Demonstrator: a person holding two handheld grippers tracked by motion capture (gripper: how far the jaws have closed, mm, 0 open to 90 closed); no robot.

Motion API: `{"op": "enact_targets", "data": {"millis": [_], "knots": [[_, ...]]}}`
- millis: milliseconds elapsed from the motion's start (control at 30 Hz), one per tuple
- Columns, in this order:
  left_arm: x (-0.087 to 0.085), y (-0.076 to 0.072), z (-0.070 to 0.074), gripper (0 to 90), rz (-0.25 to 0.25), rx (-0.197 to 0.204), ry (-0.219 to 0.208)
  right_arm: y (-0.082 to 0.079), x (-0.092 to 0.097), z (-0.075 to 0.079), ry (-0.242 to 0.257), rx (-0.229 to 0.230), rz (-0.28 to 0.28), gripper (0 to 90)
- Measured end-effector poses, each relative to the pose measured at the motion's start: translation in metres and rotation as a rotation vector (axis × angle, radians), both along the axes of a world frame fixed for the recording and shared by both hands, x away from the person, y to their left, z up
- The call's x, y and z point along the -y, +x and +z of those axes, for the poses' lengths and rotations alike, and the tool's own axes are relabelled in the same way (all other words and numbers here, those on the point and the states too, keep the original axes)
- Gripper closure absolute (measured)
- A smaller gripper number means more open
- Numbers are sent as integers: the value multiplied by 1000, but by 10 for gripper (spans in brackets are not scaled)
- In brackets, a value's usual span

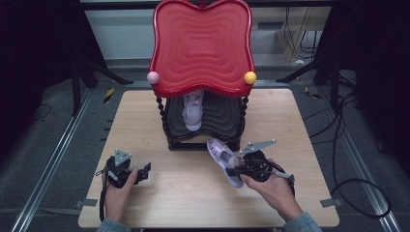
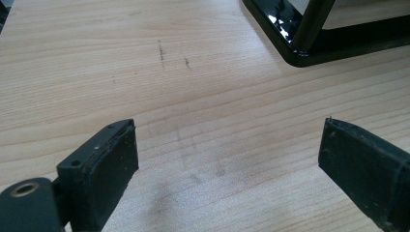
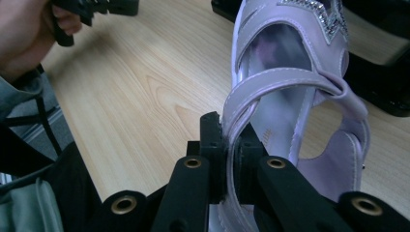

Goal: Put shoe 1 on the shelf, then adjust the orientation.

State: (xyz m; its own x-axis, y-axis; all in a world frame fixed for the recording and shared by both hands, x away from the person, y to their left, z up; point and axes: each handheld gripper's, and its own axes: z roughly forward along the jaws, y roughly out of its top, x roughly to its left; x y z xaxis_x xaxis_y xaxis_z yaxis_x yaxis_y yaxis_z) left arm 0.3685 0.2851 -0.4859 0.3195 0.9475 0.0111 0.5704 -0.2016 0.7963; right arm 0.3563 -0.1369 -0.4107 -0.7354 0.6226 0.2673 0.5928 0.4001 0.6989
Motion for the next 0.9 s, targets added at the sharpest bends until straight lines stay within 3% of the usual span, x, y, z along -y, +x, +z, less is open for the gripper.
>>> {"op": "enact_targets", "data": {"millis": [400,733,900], "knots": [[2,-1,0,63,-2,4,0,-1,-2,29,102,52,-26,864],[1,-1,1,63,-3,3,1,11,-15,43,172,119,-120,864],[2,-1,1,63,-4,6,-1,17,-21,47,174,150,-169,864]]}}
